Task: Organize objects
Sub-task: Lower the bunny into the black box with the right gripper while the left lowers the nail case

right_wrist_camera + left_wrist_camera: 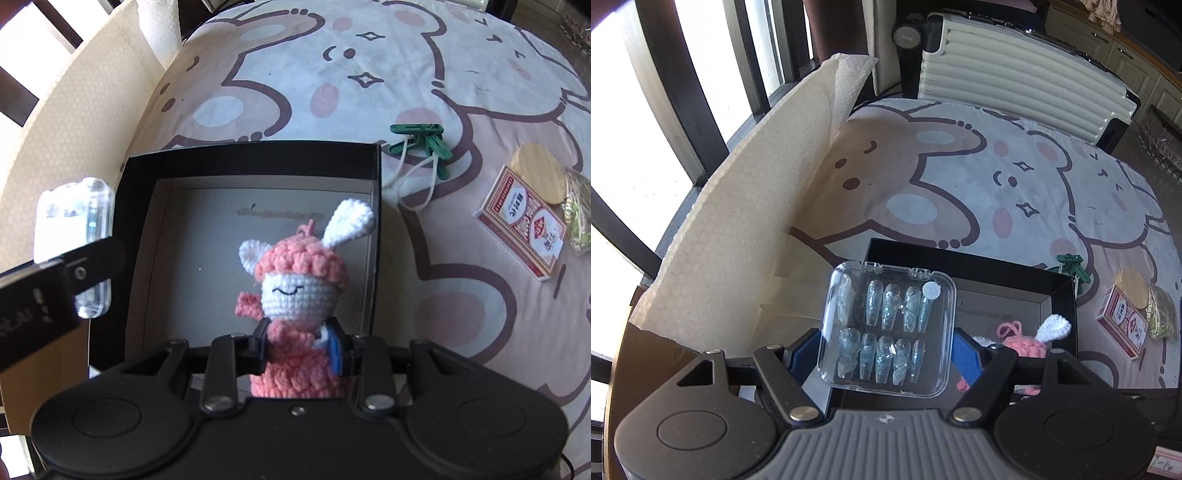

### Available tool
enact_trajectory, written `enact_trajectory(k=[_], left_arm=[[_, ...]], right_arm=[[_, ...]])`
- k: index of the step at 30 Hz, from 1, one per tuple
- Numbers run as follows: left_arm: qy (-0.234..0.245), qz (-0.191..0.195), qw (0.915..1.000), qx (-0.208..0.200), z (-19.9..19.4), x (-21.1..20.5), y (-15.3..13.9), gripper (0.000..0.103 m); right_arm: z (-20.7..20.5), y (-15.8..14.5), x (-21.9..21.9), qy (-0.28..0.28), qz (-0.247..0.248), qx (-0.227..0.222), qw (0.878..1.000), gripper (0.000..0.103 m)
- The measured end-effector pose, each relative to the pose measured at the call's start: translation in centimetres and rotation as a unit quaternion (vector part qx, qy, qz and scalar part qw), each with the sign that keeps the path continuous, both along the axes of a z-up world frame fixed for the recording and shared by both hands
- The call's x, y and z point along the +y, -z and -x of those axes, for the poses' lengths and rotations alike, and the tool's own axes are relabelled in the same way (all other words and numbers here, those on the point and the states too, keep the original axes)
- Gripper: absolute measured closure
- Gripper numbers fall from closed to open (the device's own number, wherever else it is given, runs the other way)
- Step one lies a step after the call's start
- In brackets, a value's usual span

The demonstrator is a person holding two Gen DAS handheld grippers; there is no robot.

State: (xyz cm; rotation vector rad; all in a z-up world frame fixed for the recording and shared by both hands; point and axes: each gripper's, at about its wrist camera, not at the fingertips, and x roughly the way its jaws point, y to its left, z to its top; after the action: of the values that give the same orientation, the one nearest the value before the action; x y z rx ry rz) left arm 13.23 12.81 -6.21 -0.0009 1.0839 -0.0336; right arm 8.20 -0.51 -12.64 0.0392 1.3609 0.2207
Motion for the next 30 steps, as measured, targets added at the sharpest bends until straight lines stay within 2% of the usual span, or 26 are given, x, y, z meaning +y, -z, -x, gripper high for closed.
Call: enact_trajectory(k=[2,4,6,7,9,11,12,15,18,23,30], left_arm=[[0.005,-0.003,1.0000,0.003,0.0,-0.3,0.2,0.028],[0.011,-0.001,0.9999,0.007,0.0,-0.7,0.4,0.028],[0.016,0.000,0.9998,0.011,0.0,-1.1,0.6,0.028],[0.019,0.000,0.9997,0.014,0.0,-1.3,0.7,0.028],[0.020,0.000,0.9996,0.021,-0.1,-1.6,1.0,0.028],[0.022,0.003,0.9993,0.031,-0.1,-1.9,1.4,0.028],[0.023,0.005,0.9991,0.036,-0.2,-2.0,1.7,0.028],[0.030,0.006,0.9982,0.051,-0.2,-2.8,2.3,0.028],[0.037,-0.004,0.9974,0.061,-0.1,-3.3,3.0,0.028],[0.028,-0.029,0.9960,0.080,-0.4,-2.8,4.2,0.028],[0.055,-0.047,0.9909,0.113,-0.4,-4.3,6.2,0.028]], right_arm=[[0.2,-0.6,-0.5,0.003,-0.013,-0.001,1.000,0.069],[0.4,-1.4,-0.9,0.001,-0.013,-0.010,1.000,0.059],[0.6,-2.4,-1.5,-0.009,-0.029,-0.021,0.999,0.060],[0.6,-2.8,-1.9,-0.009,-0.036,-0.025,0.999,0.061],[0.7,-3.6,-2.8,-0.007,-0.046,-0.033,0.998,0.069],[0.7,-4.1,-3.6,-0.001,-0.056,-0.039,0.998,0.071],[0.7,-4.2,-3.9,-0.002,-0.060,-0.044,0.997,0.077],[0.7,-4.3,-4.2,-0.012,-0.078,-0.043,0.996,0.085],[0.9,-4.2,-3.6,-0.042,-0.094,-0.040,0.994,0.089],[1.0,-3.4,-2.5,-0.066,-0.068,-0.033,0.995,0.090],[0.4,-4.8,-4.9,-0.029,-0.105,-0.048,0.993,0.089]])
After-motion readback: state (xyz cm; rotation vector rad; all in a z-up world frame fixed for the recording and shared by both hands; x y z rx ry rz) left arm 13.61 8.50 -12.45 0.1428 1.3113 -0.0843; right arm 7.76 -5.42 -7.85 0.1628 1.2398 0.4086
